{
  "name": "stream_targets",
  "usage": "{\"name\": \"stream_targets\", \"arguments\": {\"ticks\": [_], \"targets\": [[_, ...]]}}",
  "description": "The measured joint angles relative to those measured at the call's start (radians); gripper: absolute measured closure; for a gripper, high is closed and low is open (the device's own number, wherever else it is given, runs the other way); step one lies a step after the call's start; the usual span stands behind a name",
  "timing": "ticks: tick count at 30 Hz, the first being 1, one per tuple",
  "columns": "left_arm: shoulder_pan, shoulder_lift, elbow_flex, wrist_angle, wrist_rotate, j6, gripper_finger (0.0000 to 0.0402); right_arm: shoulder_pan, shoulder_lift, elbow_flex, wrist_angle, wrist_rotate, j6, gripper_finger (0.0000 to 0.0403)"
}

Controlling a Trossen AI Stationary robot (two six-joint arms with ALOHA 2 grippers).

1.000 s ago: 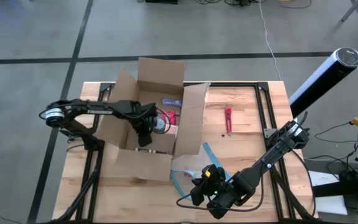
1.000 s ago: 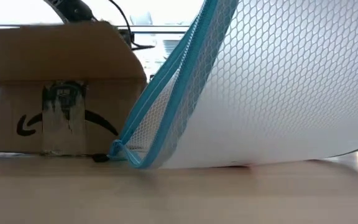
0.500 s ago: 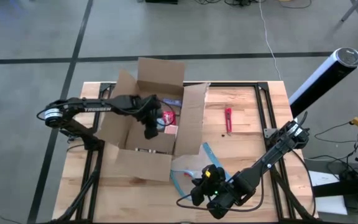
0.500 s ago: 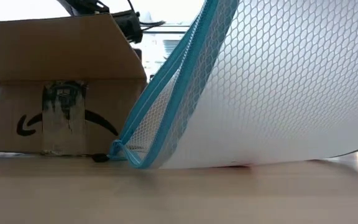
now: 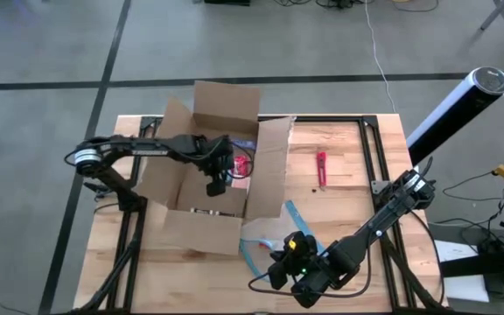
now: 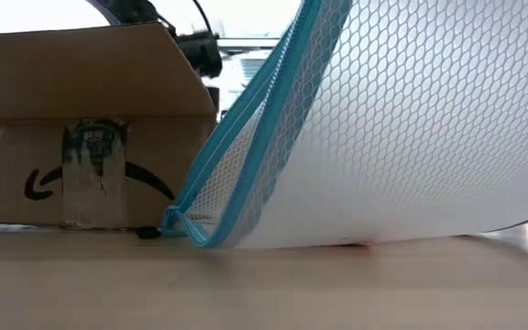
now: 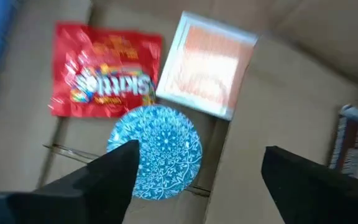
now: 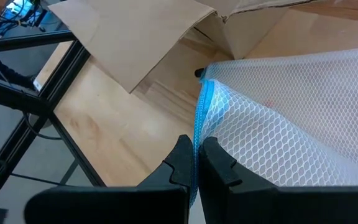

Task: Unpack boxes
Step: Put the blue scented candle into the blue transparent zip

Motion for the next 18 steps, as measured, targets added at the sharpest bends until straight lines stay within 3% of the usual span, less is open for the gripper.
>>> {"name": "stream_targets", "arguments": {"ticks": [3, 9, 18], "targets": [[0.001, 0.055, 0.011, 0.006, -0.006, 0.0, 0.0083, 0.0, 0.0, 0.0, 0.0, 0.0, 0.0, 0.0403], [0.006, 0.11, 0.046, 0.012, -0.123, -0.002, 0.0085, 0.0, 0.0, 0.0, 0.0, 0.0, 0.0, 0.0403], [0.02, 0.113, 0.109, 0.001, -0.152, 0.0, 0.0086, 0.0, 0.0, 0.0, 0.0, 0.0, 0.0, 0.0403]]}}
